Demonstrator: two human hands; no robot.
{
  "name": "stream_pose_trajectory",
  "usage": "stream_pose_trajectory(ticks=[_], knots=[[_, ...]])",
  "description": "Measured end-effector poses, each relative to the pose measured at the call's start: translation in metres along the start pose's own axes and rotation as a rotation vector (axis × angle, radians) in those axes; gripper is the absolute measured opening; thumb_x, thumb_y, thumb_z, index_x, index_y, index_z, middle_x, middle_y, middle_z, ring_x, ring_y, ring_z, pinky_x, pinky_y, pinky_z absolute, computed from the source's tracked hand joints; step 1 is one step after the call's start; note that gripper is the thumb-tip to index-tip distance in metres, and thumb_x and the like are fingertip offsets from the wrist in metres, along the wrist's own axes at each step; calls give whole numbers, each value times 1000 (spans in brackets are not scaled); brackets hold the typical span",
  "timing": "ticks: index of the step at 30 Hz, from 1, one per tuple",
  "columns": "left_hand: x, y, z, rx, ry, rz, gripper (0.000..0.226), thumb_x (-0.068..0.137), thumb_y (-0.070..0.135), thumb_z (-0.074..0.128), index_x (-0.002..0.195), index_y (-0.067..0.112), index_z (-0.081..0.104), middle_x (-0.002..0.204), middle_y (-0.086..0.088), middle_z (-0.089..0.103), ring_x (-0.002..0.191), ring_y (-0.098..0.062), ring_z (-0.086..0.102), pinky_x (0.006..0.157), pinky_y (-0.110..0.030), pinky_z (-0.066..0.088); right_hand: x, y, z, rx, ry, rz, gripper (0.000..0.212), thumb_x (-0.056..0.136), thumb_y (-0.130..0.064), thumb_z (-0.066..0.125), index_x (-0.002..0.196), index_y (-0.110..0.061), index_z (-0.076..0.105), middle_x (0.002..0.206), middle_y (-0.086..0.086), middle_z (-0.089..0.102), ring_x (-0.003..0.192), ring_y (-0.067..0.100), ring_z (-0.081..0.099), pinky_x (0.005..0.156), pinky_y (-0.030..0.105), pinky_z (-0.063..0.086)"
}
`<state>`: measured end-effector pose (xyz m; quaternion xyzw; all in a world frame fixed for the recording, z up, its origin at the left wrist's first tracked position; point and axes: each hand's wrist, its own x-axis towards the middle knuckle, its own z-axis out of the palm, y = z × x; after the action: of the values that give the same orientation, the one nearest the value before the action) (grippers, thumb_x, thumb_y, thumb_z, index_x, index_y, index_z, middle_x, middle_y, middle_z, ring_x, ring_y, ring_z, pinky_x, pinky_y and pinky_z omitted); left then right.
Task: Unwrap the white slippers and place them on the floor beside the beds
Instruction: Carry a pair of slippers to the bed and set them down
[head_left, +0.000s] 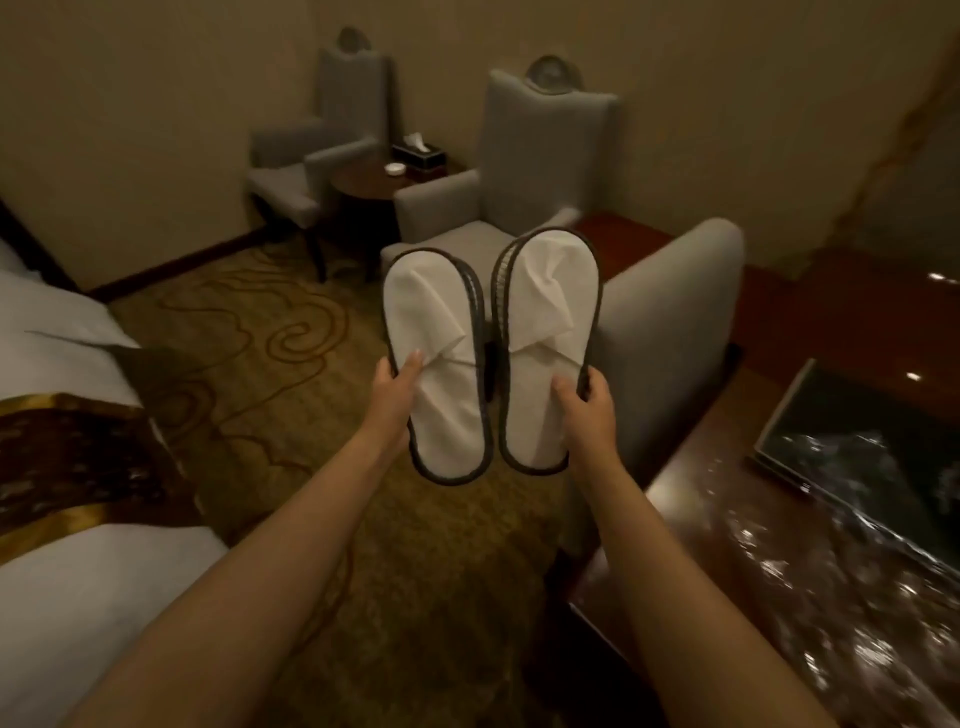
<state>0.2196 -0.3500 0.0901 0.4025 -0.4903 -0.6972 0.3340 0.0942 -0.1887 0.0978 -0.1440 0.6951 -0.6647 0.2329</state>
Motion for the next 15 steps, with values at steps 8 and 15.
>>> stream_pose_trajectory(ticks=[8, 15], knots=[[60, 20, -116, 1, 204, -6, 54, 92, 30, 54, 140, 13, 36, 135, -10, 53, 112, -25, 57, 84, -36, 52, 26, 20, 154, -130, -176, 43, 47, 90, -31, 54, 133, -18, 40, 128, 5, 53, 107, 20, 54, 91, 41, 49], [112, 28, -177, -39, 344, -46, 60, 93, 33, 53, 145, 15, 30, 142, -9, 47, 123, -29, 50, 103, -47, 44, 66, 31, 242, -208, -317, 82, 47, 90, -31, 54, 133, -16, 40, 127, 5, 53, 103, 18, 53, 88, 40, 49]])
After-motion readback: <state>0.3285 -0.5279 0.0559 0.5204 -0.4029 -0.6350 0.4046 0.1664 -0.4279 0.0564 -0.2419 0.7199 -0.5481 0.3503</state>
